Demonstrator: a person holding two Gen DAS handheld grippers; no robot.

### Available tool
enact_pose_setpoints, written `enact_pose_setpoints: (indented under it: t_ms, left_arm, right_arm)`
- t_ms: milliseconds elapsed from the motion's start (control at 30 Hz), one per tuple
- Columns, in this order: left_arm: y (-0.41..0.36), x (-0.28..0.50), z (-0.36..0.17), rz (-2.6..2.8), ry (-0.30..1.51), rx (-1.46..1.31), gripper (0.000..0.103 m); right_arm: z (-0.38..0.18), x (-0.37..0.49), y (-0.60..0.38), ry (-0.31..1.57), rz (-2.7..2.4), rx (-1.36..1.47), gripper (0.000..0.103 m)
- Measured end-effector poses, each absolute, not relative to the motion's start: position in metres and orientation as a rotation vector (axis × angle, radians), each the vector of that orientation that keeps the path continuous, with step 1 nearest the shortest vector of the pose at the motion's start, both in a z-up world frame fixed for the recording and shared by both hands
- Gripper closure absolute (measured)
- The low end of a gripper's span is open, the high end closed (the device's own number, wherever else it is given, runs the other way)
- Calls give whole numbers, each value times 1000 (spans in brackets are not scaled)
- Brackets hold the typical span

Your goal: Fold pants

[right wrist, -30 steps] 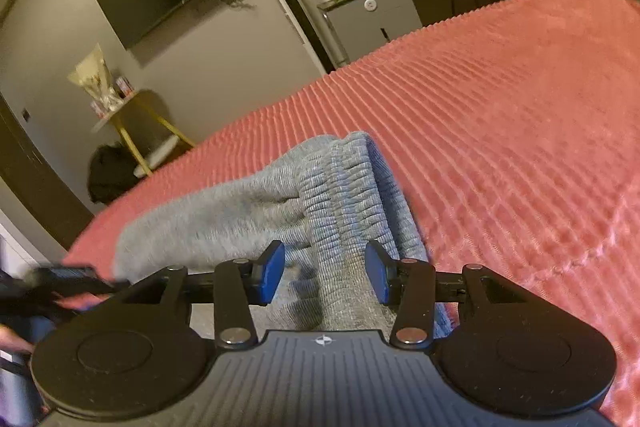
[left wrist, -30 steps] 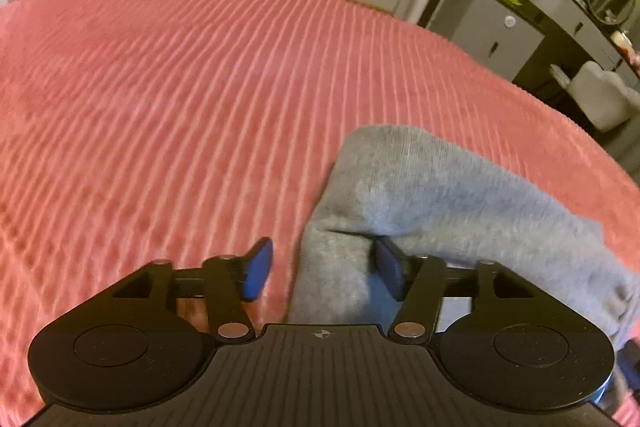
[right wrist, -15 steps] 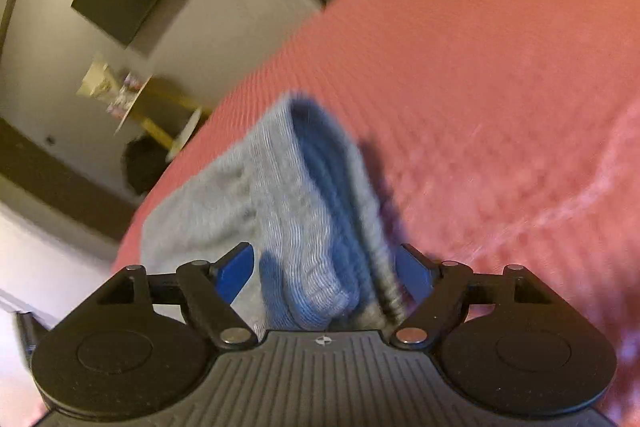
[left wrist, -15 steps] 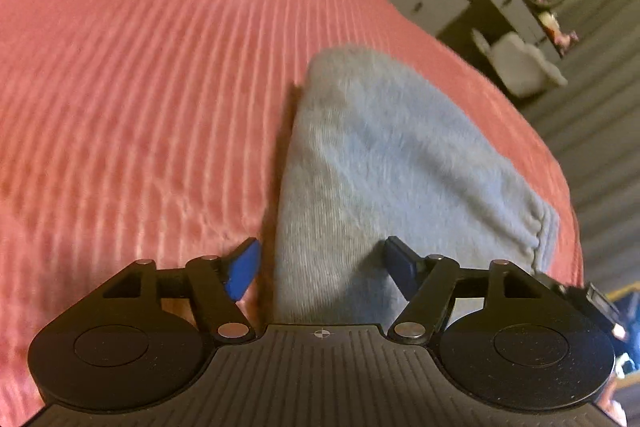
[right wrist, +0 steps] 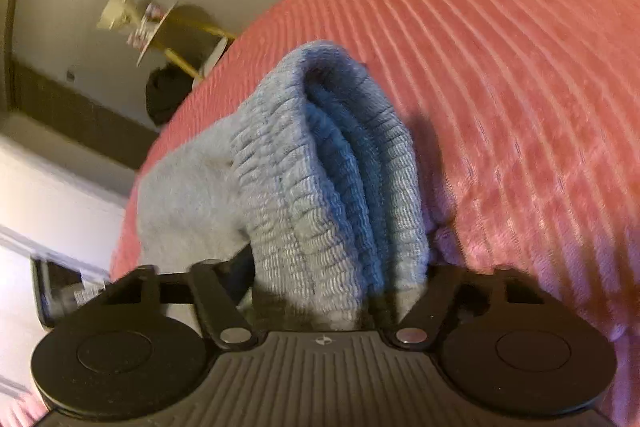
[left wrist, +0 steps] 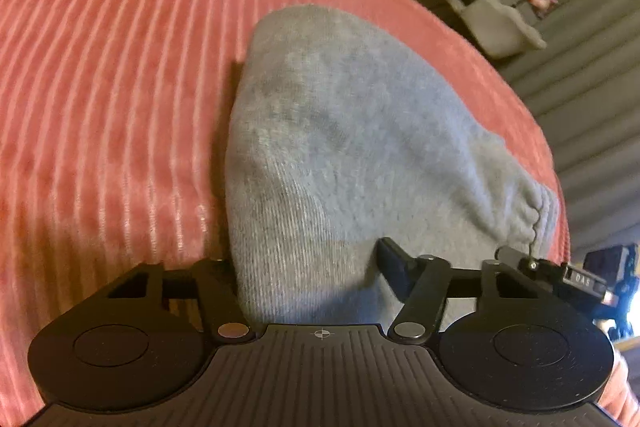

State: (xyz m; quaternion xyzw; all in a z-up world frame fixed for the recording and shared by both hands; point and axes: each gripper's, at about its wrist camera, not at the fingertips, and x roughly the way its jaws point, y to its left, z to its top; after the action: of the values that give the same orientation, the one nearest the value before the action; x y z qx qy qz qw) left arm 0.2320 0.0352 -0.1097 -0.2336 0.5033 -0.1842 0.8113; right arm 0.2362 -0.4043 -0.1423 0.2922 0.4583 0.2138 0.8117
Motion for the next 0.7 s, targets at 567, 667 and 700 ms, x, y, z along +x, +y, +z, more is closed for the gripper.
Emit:
enact_pose_setpoints:
  t_ms: [567, 667, 700]
  left_arm:
    - [1, 239, -61, -319, 943, -381, 68]
    - [0, 253, -32, -321, 867, -394, 68]
    - [0, 258, -25, -312, 849, -393, 68]
  right_arm:
    - [-96, 247, -379, 897, 461, 612, 53]
    - [-63, 261, -374, 821, 489, 605, 53]
    - [-53, 268, -375, 799, 494, 610, 53]
